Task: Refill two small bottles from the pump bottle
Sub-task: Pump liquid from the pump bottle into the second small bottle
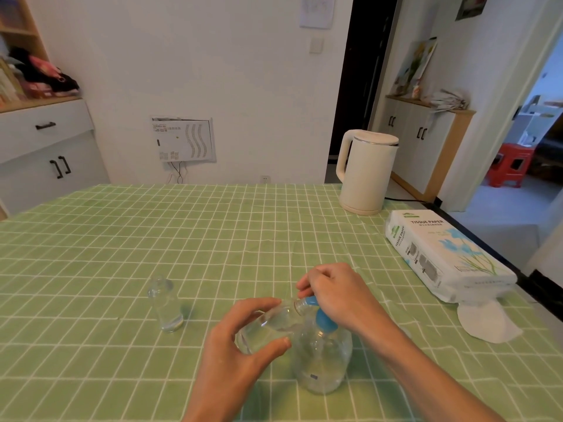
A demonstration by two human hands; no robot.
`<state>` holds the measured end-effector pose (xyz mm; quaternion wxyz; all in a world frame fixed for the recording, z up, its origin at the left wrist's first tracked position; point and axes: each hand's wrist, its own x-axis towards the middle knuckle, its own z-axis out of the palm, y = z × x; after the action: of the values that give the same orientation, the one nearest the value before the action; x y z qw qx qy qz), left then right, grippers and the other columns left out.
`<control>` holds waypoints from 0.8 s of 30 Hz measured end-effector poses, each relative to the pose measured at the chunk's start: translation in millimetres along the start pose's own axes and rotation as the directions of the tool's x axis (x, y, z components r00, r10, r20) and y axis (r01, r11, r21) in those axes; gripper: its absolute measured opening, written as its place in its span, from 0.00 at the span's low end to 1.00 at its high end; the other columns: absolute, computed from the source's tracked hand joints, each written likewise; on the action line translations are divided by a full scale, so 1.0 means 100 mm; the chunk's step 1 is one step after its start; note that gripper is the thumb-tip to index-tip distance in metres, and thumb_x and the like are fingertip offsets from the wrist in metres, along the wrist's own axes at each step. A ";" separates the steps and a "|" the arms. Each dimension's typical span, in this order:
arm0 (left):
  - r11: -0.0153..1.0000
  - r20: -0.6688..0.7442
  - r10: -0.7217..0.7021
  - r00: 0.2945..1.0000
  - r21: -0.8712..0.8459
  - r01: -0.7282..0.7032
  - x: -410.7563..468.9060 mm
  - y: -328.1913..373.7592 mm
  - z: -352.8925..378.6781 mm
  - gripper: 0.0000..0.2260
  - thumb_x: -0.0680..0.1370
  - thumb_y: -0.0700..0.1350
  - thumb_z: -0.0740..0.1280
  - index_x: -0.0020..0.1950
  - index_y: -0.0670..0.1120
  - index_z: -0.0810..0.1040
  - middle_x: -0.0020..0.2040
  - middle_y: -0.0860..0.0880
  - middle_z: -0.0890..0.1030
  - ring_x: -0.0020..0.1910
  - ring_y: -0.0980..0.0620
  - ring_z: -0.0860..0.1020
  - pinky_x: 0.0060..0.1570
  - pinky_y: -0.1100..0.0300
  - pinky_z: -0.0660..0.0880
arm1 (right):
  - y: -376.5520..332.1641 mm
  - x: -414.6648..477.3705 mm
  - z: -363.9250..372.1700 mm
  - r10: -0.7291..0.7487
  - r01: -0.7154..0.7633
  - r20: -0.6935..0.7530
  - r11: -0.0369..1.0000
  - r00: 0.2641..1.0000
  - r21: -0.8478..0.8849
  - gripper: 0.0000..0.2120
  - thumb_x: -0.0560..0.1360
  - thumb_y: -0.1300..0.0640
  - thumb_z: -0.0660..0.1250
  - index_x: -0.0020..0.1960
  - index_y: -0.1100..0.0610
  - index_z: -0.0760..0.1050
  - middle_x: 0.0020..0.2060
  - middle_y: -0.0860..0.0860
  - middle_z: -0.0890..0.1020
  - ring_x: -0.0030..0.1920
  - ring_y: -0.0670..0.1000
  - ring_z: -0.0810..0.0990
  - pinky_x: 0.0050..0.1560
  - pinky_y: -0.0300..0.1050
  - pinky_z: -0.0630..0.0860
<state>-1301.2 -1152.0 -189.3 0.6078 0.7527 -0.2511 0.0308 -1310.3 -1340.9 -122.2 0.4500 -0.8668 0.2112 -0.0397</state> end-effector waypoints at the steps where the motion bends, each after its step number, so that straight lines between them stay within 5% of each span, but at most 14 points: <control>1: 1.000 0.001 0.002 1.000 0.001 -0.002 0.00 0.00 0.00 0.23 0.67 0.35 0.83 0.56 0.53 0.86 0.54 0.57 0.88 0.55 0.58 0.85 0.55 0.75 0.74 | 0.00 0.00 0.00 0.000 0.000 0.002 1.000 1.000 -0.006 0.17 0.80 0.52 0.61 0.40 0.49 0.86 0.39 0.44 0.88 0.48 0.49 0.87 0.60 0.56 0.82; 12: 1.000 -0.003 0.000 1.000 -0.017 0.000 0.04 -0.03 0.03 0.26 0.66 0.36 0.84 0.55 0.61 0.84 0.54 0.56 0.88 0.55 0.55 0.85 0.55 0.70 0.77 | 0.03 0.03 0.07 -0.036 0.036 0.011 0.999 0.999 -0.018 0.20 0.81 0.55 0.59 0.37 0.45 0.84 0.40 0.42 0.88 0.47 0.47 0.87 0.60 0.56 0.82; 18: 1.000 -0.001 -0.024 1.000 -0.008 0.024 0.02 -0.05 0.04 0.25 0.66 0.34 0.84 0.53 0.58 0.86 0.54 0.57 0.88 0.55 0.55 0.85 0.58 0.58 0.78 | 0.03 0.00 0.07 -0.014 0.015 0.024 0.999 1.000 -0.031 0.19 0.81 0.54 0.58 0.39 0.45 0.84 0.41 0.44 0.89 0.48 0.48 0.87 0.61 0.56 0.81; 24: 0.999 -0.008 0.007 1.000 -0.053 -0.007 0.03 0.01 0.02 0.22 0.65 0.44 0.81 0.55 0.60 0.84 0.55 0.56 0.88 0.55 0.55 0.86 0.55 0.71 0.76 | -0.03 0.01 -0.01 -0.006 0.005 0.013 1.000 1.000 0.010 0.17 0.80 0.54 0.61 0.44 0.57 0.87 0.38 0.41 0.88 0.47 0.48 0.87 0.61 0.56 0.81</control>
<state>-1299.1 -1154.9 -187.7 0.6282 0.7354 -0.2522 0.0292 -1309.0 -1340.7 -119.5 0.4555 -0.8654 0.2056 -0.0361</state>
